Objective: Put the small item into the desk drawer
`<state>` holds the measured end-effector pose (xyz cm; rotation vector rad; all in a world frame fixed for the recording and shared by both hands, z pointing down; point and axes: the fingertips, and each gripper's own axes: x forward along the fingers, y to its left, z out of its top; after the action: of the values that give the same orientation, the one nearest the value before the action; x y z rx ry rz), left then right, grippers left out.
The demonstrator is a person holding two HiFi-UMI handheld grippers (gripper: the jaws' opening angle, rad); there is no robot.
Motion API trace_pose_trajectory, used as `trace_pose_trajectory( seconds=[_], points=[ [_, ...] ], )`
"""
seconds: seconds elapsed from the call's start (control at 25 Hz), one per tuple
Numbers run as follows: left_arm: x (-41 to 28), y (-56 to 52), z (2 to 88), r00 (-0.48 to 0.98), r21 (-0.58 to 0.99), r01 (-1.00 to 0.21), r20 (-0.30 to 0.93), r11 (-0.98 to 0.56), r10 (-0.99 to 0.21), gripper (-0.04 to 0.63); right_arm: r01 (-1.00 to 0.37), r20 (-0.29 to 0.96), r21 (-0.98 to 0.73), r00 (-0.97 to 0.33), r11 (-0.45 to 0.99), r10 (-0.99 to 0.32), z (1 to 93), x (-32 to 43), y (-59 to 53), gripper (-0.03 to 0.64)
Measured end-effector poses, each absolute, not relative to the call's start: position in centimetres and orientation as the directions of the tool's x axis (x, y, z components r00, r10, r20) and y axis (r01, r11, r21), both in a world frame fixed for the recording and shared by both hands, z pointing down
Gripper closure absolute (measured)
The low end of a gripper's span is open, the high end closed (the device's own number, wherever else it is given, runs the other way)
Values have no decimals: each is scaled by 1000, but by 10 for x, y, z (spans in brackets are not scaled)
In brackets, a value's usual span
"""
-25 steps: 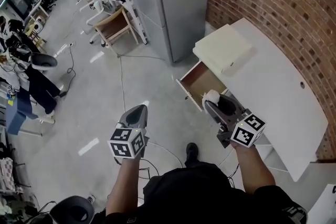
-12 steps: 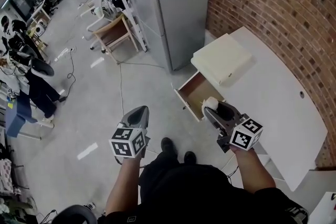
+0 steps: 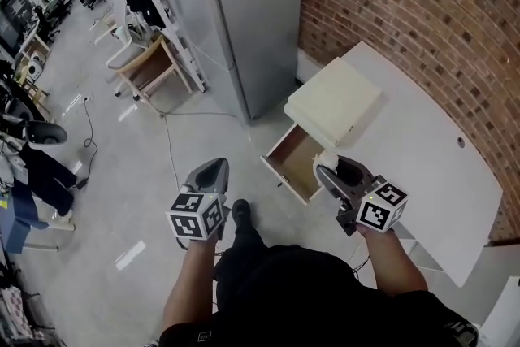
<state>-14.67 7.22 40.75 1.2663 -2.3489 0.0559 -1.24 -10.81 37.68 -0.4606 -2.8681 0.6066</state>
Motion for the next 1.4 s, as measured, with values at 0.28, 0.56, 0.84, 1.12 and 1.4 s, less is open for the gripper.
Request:
trace_pose_trajectory(
  seconds=[0.28, 0.56, 0.84, 1.12, 1.4],
  points=[
    [-244, 52, 409, -363, 202, -860, 403, 468, -840, 583, 145, 116, -418, -970, 897, 211, 375, -99, -107, 459],
    [-328, 66, 413, -266, 181, -911, 427, 370, -864, 583, 56, 125, -416, -985, 908, 118, 371, -180, -85, 459],
    [-367, 50, 415, -191, 192, -936, 423, 294, -886, 583, -38, 127, -423, -992, 905, 18, 373, -199, -85, 459],
    [-347, -5, 419, -116, 184, -959, 443, 217, -889, 583, -153, 147, -436, -984, 887, -98, 388, -160, -124, 459],
    [-301, -57, 436, -45, 161, -976, 510, 146, -859, 583, -238, 173, -478, -969, 846, -175, 418, -106, -157, 459]
  ],
)
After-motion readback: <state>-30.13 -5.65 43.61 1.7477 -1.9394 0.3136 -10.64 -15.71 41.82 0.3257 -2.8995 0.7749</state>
